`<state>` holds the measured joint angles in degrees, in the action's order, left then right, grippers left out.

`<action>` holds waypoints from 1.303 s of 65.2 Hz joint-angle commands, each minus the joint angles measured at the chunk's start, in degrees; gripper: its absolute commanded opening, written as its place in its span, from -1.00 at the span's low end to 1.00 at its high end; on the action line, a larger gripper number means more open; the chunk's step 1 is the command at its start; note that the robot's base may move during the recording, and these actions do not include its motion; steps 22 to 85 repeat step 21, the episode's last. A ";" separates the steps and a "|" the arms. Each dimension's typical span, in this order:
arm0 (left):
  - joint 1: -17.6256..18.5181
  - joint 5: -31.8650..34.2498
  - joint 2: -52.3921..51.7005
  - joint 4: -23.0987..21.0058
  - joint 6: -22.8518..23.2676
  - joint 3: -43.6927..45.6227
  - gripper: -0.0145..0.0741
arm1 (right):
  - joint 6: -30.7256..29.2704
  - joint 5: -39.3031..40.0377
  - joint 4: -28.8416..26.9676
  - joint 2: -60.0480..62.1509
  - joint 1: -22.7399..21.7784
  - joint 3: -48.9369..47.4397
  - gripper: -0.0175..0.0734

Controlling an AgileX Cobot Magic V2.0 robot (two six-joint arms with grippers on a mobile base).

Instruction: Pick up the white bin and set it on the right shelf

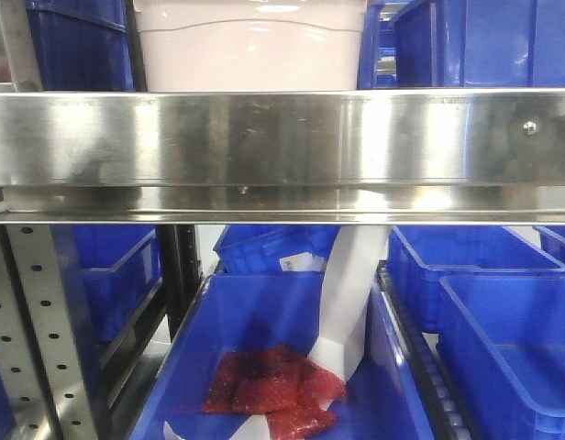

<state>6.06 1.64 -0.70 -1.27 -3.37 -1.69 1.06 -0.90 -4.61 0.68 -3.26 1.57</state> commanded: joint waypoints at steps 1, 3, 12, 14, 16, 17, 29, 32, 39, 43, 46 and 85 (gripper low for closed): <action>0.38 4.69 -0.53 0.04 0.58 0.06 -0.94 | -0.16 4.92 0.69 0.93 0.08 0.03 -0.47; 0.38 4.69 -0.53 0.04 0.58 0.06 -0.94 | -0.16 4.92 0.69 0.93 0.08 0.03 -0.47; 0.38 4.69 -0.53 0.04 0.58 0.06 -0.94 | -0.16 4.92 0.69 0.93 0.08 0.03 -0.47; 0.38 4.69 -0.53 0.04 0.58 0.06 -0.94 | -0.16 4.92 0.69 0.93 0.08 0.03 -0.47; 0.38 4.69 -0.53 0.04 0.58 0.06 -0.94 | -0.16 4.92 0.69 0.93 0.08 0.03 -0.47; 0.38 4.69 -0.53 0.04 0.58 0.06 -0.94 | -0.16 4.92 0.69 0.93 0.08 0.03 -0.47; 0.38 4.69 -0.53 0.04 0.58 0.06 -0.94 | -0.16 4.92 0.69 0.93 0.08 0.03 -0.47; 0.38 4.69 -0.53 0.04 0.58 0.06 -0.94 | -0.16 4.92 0.69 0.93 0.08 0.03 -0.47; 0.38 4.69 -0.53 0.04 0.58 0.06 -0.94 | -0.16 4.92 0.69 0.93 0.08 0.03 -0.47; 0.38 4.69 -0.53 0.04 0.58 0.06 -0.94 | -0.16 4.92 0.69 0.93 0.08 0.03 -0.47; 0.38 4.69 -0.53 0.04 0.58 0.06 -0.94 | -0.16 4.92 0.69 0.93 0.08 0.03 -0.47; 0.38 4.69 -0.53 0.04 0.58 0.06 -0.94 | -0.16 4.92 0.69 0.93 0.08 0.03 -0.47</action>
